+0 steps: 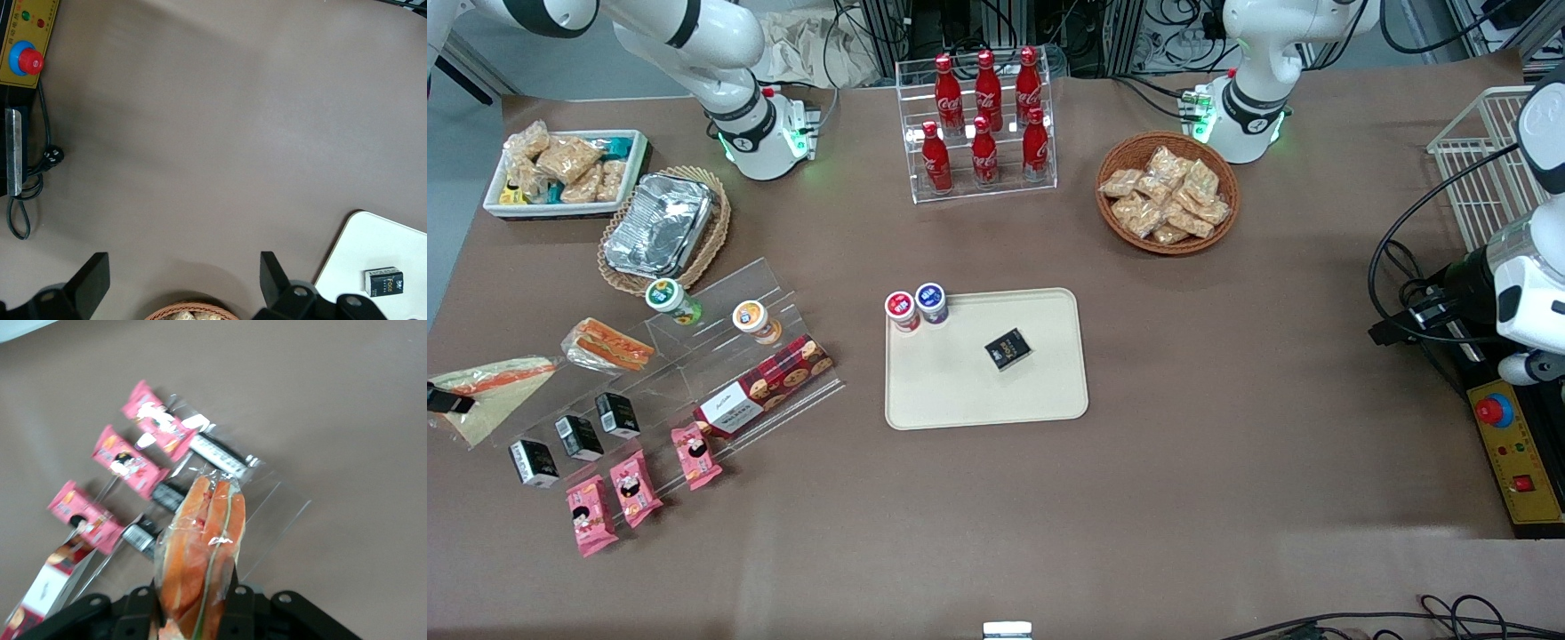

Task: Place sandwich on tray
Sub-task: 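Lift the sandwich off the stand with the right gripper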

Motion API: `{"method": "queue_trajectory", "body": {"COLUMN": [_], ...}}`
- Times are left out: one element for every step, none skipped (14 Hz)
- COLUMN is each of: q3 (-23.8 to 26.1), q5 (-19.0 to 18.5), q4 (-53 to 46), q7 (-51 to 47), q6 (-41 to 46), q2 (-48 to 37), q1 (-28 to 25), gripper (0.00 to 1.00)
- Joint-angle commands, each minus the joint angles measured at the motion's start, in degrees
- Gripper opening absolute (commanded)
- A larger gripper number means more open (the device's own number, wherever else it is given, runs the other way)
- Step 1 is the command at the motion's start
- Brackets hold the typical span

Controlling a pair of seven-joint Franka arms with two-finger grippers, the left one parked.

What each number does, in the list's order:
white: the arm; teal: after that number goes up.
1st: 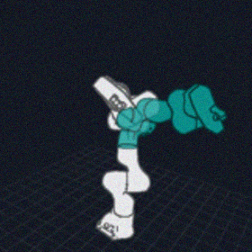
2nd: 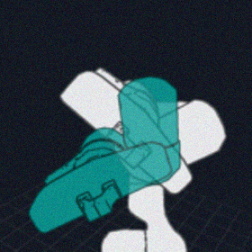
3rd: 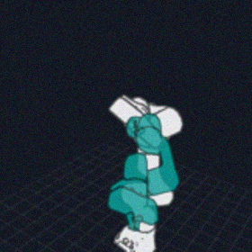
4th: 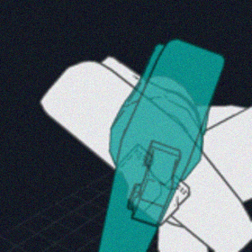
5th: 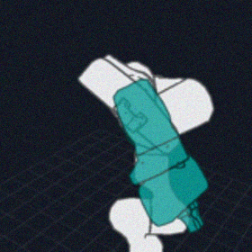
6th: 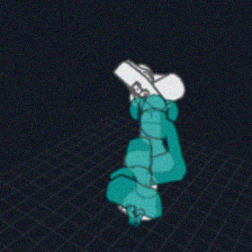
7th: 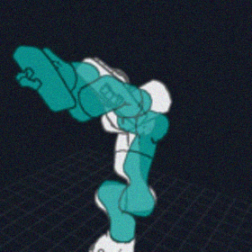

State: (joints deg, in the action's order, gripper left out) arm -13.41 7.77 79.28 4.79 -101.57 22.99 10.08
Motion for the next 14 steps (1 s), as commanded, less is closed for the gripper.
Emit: {"method": "queue_trajectory", "body": {"q3": [1.18, 1.71, 2.93, 3.82, 4.17, 4.44, 4.88, 5.05, 5.23, 5.58, 5.58, 5.76, 5.76, 5.76], "q5": [-0.65, -0.74, -0.74, -0.82, -0.82, -0.65, -0.91, -0.91, -0.82, -0.91, -0.91, -0.91, -1.09, -1.26], "q4": [-2.64, -2.64, -2.64, -2.64, -2.64, -2.64, -2.64, -2.64, -2.64, -2.64, -2.64, -2.55, -2.64, -2.64], "q7": [0.92, 1.01, 0.92, 0.84, 0.84, 1.01, 1.01, 1.01, 1.18, 1.53, 1.8, 2.85, 4.07, 4.96], "q6": [3.92, 3.83, 4.01, 4.18, 4.19, 4.27, 4.88, 5.58, 5.94, 5.94, 6.03, 5.94, 5.94, 5.94], "q2": [-0.4, -0.93, -1.8, -2.77, -3.39, -3.66, -3.75, -3.92, -3.92, -4.01, -4.01, -4.01, -4.1, -4.01], "q1": [-1.72, -1.9, -2.6, -3.65, -4.96, -6.63, -9.34, -10.85, -12.95, -15.67, -17.79, -20.33, -22.71, -25.08], "gripper": [0.33, 0.33, 0.28, 0.26, 0.26, 0.27, 0.27, 0.27, 0.28, 0.28, 0.28, 0.28, 0.28, 0.28]}}
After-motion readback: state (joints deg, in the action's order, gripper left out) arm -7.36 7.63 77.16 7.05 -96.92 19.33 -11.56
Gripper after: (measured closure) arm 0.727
